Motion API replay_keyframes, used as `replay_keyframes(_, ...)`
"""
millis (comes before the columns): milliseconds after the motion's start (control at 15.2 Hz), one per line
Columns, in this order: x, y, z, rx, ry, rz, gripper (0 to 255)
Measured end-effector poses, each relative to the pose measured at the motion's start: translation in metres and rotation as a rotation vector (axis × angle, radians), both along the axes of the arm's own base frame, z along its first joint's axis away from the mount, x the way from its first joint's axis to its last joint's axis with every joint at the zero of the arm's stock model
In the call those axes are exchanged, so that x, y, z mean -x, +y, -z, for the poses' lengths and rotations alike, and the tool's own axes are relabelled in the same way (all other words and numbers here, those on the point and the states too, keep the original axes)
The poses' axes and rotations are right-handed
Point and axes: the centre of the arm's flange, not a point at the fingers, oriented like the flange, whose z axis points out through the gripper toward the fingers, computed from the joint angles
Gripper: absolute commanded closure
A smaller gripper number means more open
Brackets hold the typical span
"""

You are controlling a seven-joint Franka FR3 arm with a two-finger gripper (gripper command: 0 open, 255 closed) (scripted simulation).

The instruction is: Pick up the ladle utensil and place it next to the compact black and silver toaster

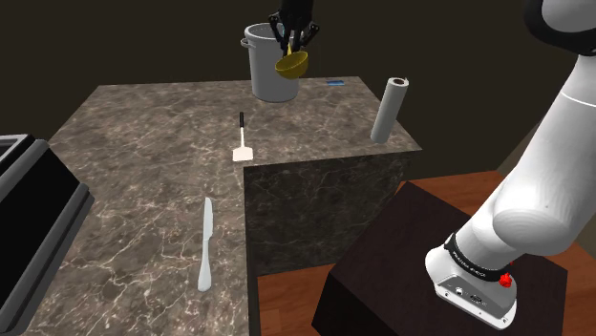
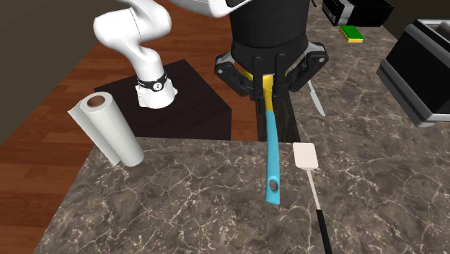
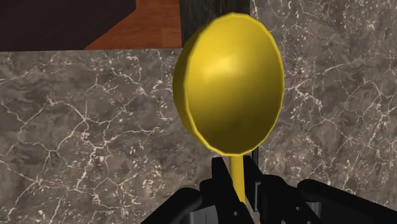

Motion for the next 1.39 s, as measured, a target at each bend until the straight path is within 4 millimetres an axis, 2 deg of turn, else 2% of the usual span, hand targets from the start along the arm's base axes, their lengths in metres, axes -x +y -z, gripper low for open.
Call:
replay_keyframes(264, 0.001, -0.001, -0.019, 0.000, 0.000, 0.000, 255)
replay_keyframes(330, 0.004, 0.005, -0.021, 0.000, 0.000, 0.000, 255)
replay_keyframes(528, 0.009, 0.036, -0.022, 0.000, 0.001, -0.001, 255)
replay_keyframes(1386, 0.061, 0.201, -0.023, 0.000, 0.000, -0.002, 255)
